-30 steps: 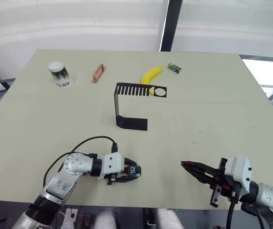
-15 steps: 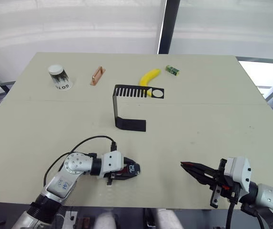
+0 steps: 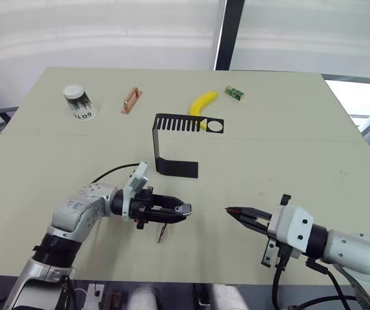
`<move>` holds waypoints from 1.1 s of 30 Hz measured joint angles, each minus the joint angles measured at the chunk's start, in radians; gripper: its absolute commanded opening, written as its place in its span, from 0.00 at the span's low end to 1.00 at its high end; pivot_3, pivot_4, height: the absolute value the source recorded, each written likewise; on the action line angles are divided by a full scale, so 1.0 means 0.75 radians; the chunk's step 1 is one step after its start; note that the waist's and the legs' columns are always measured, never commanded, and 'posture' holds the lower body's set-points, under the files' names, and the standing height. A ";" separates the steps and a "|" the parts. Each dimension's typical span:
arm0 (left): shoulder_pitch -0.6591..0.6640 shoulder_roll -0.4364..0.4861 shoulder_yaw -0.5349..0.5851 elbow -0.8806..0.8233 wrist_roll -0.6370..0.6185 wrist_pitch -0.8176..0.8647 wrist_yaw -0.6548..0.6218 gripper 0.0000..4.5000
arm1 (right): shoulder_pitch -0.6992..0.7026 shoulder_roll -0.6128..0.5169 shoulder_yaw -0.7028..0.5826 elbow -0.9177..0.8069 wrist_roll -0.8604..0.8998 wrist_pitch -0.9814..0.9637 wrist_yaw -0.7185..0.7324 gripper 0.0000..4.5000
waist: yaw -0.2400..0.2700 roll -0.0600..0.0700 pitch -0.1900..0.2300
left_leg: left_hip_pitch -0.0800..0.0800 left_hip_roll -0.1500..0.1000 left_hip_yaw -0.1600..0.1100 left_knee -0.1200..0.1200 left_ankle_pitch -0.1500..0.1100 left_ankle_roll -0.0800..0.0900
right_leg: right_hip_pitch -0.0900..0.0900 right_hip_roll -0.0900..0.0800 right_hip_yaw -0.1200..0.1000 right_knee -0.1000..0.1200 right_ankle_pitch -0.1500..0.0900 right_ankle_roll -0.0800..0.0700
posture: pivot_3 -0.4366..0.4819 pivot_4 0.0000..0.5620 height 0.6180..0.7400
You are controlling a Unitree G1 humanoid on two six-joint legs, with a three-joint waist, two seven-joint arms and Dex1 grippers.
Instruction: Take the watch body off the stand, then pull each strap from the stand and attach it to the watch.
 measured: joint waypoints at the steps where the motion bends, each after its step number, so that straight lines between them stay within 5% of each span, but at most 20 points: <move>1: -0.023 -0.010 0.000 0.029 -0.013 0.028 -0.012 0.36 | -0.021 -0.007 0.026 -0.002 -0.022 0.000 -0.002 0.00 | 0.000 0.000 0.000 | -0.001 0.000 0.000 0.000 0.000 0.000 | -0.001 0.000 0.000 0.000 0.000 0.000 | 0.48 0.27 0.91; 11: -0.125 -0.112 -0.039 0.141 -0.021 0.183 -0.060 0.36 | -0.061 -0.041 0.122 -0.045 -0.161 -0.061 -0.004 0.00 | -0.001 -0.001 0.001 | -0.020 0.001 -0.001 0.013 0.000 0.000 | -0.019 0.002 0.000 0.009 -0.001 0.000 | 0.48 0.27 0.91; 33: -0.133 -0.167 -0.051 0.119 -0.021 0.255 -0.012 0.36 | -0.144 -0.040 0.188 -0.033 -0.241 -0.053 -0.004 0.00 | 0.000 -0.002 0.001 | -0.020 0.001 -0.004 0.018 0.001 0.000 | -0.018 0.001 0.000 0.012 -0.001 -0.001 | 0.48 0.27 0.91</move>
